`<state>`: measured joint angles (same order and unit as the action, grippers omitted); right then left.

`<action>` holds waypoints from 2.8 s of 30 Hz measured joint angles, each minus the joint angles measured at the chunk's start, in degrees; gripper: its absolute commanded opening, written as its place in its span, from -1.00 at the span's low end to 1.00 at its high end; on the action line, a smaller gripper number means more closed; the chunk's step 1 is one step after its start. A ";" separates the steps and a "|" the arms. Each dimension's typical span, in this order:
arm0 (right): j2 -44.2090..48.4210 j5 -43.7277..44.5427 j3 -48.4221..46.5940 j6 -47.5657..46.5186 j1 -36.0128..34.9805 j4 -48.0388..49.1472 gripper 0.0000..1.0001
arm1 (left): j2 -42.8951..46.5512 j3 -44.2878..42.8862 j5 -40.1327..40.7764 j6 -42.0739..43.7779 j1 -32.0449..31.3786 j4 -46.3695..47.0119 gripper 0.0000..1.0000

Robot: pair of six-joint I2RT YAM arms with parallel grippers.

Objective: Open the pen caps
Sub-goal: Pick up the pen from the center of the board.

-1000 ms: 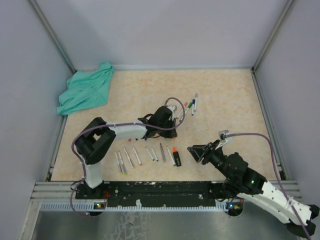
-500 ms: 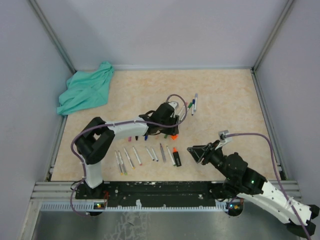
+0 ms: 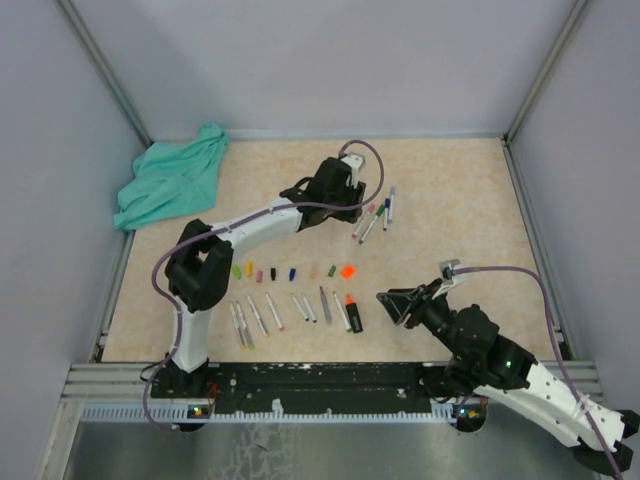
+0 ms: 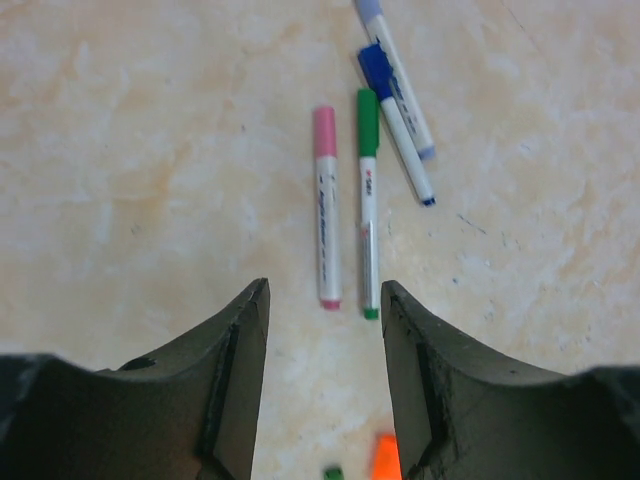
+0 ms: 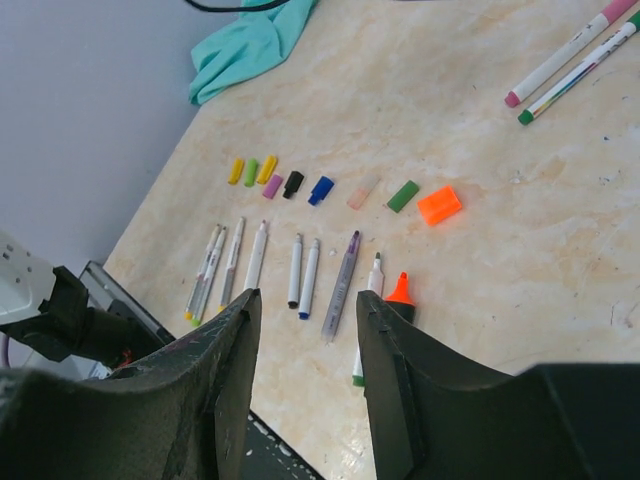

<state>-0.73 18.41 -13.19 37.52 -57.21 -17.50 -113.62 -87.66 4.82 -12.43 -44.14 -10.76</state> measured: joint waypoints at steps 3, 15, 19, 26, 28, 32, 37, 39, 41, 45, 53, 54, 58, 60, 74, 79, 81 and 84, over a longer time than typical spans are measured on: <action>0.00 0.48 -0.02 -0.35 0.00 -0.07 -0.11 | -5.60 -7.89 -1.09 1.92 1.60 -3.26 0.04; 0.00 1.77 -1.57 -1.49 0.00 -1.70 -0.09 | -20.13 -22.08 -5.29 4.59 2.99 -16.68 0.01; 0.00 1.95 -1.92 -1.51 0.00 -1.97 -0.09 | -20.15 -22.43 -6.64 4.55 2.97 -17.59 0.01; 0.00 1.92 -1.92 -1.46 0.00 -2.23 -0.09 | -20.15 -23.23 -10.03 3.76 2.97 -17.49 -0.01; 0.00 1.92 -1.92 -1.46 0.00 -2.27 -0.09 | -20.15 -23.23 -10.75 3.39 2.97 -17.53 -0.01; 0.00 1.92 -1.92 -1.46 0.00 -2.29 -0.09 | -20.20 -23.28 -11.28 3.02 2.80 -17.53 -0.09; 0.00 1.92 -1.92 -1.46 0.00 -2.32 -0.08 | -20.81 -23.32 -11.41 2.80 2.36 -17.62 -0.11; 0.00 1.90 -1.92 -1.46 0.00 -2.32 -0.09 | -21.27 -23.32 -11.39 2.80 2.19 -17.66 -0.10; 0.00 1.90 -1.92 -1.46 0.00 -2.32 -0.09 | -21.57 -23.47 -11.23 2.80 2.03 -17.64 -0.11; 0.00 1.90 -1.92 -1.44 0.00 -2.34 -0.08 | -21.86 -23.98 -9.42 2.93 1.64 -17.99 -0.25; 0.00 1.88 -1.92 -1.40 0.00 -2.34 -0.09 | -21.99 -24.09 -4.76 4.09 1.09 -18.32 -0.43; 0.00 1.88 -1.92 -1.36 0.00 -2.34 -0.09 | -21.99 -24.09 -4.13 4.42 1.07 -18.40 -0.51; 0.00 1.84 -1.92 -1.29 0.00 -2.47 -0.09 | -21.99 -24.09 -0.22 5.22 0.70 -18.97 -0.66; 0.00 1.77 -1.92 -1.25 0.00 -2.69 -0.09 | -21.99 -24.09 1.92 5.51 0.55 -19.19 -0.68; 0.00 1.18 -1.92 -0.26 0.00 -3.23 -0.09 | -18.21 -17.64 6.40 6.88 3.32 -17.94 -0.26; 0.00 1.16 -1.92 -0.20 0.00 -3.26 -0.09 | -18.12 -17.62 4.46 6.93 4.81 -17.92 -0.27; 0.00 1.16 -1.92 -0.20 0.00 -3.30 -0.09 | -18.36 -18.16 3.93 7.17 5.03 -18.34 -0.35; 0.00 1.16 -1.92 -0.20 0.00 -3.37 -0.09 | -18.84 -18.93 3.32 7.58 5.31 -18.80 -0.61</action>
<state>-0.73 19.57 -15.11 37.32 -57.21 -20.86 -132.46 -106.59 8.14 -4.84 -38.83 -29.56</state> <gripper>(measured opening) 0.455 0.308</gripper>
